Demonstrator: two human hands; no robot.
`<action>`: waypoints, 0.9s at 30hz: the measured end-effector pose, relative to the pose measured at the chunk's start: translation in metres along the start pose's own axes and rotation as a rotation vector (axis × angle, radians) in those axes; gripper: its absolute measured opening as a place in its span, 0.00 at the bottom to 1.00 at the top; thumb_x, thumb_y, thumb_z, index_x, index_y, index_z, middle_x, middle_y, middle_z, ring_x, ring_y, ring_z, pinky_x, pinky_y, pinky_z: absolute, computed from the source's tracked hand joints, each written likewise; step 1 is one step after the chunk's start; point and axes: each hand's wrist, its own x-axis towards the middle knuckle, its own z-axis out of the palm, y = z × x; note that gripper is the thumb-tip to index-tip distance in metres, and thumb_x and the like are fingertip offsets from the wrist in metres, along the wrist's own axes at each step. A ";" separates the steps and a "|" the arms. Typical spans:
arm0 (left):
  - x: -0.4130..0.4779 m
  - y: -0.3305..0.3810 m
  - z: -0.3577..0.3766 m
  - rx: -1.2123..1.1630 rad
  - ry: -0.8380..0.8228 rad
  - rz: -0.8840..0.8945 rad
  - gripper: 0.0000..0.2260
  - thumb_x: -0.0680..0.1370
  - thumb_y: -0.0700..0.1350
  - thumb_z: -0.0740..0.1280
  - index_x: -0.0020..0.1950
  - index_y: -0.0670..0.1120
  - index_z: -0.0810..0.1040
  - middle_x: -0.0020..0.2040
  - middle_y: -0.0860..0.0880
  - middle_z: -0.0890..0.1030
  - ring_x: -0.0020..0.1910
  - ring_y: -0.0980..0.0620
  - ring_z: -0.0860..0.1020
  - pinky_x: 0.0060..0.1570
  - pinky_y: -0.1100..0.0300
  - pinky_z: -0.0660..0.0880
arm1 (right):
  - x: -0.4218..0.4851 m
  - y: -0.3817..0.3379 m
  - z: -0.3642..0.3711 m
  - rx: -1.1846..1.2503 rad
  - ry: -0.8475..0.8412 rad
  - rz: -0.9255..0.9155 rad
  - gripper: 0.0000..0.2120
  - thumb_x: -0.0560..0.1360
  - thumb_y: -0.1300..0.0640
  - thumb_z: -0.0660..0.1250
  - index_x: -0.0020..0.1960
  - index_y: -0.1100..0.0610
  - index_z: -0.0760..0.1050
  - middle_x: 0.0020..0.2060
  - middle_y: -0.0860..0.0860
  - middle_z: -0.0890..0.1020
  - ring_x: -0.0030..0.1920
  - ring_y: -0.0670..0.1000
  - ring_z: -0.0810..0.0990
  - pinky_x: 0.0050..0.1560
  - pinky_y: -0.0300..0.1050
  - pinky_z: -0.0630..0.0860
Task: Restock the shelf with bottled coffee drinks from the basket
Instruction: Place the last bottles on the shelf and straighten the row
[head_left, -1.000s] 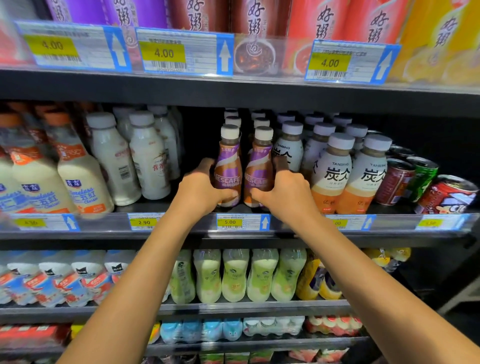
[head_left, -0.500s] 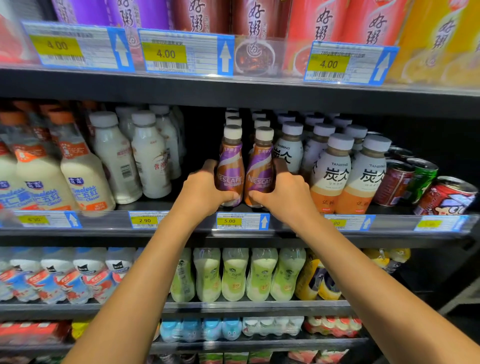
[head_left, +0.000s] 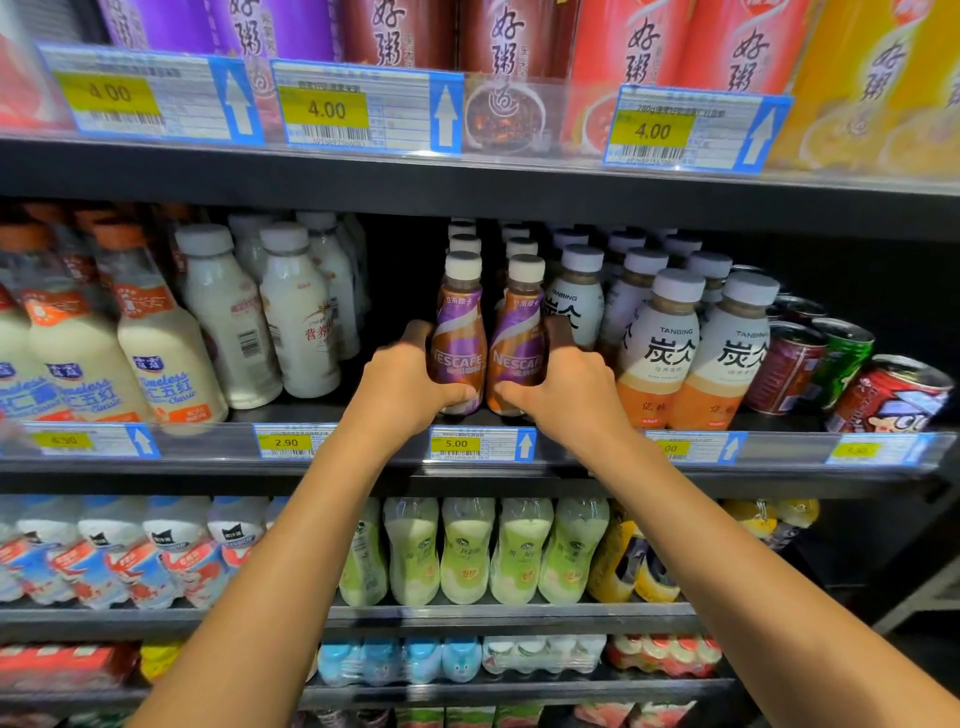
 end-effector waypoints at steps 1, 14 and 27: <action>0.000 0.000 0.000 0.000 0.001 0.000 0.32 0.68 0.52 0.79 0.67 0.48 0.69 0.58 0.46 0.81 0.55 0.46 0.80 0.53 0.53 0.78 | 0.000 0.000 0.001 -0.009 0.005 0.002 0.20 0.71 0.41 0.73 0.50 0.58 0.78 0.47 0.55 0.82 0.49 0.57 0.80 0.44 0.45 0.73; 0.000 0.000 0.001 0.005 0.010 0.014 0.32 0.68 0.52 0.79 0.67 0.47 0.69 0.59 0.46 0.81 0.56 0.46 0.80 0.54 0.53 0.77 | -0.001 0.000 0.002 -0.037 0.007 0.004 0.19 0.72 0.40 0.72 0.45 0.56 0.75 0.43 0.52 0.79 0.47 0.56 0.78 0.42 0.44 0.70; -0.004 0.004 -0.002 0.015 -0.006 0.009 0.30 0.70 0.52 0.78 0.66 0.47 0.70 0.59 0.46 0.81 0.55 0.46 0.80 0.49 0.57 0.74 | -0.004 -0.002 0.005 -0.061 0.050 0.020 0.22 0.71 0.39 0.73 0.49 0.58 0.76 0.46 0.54 0.82 0.47 0.57 0.81 0.43 0.47 0.75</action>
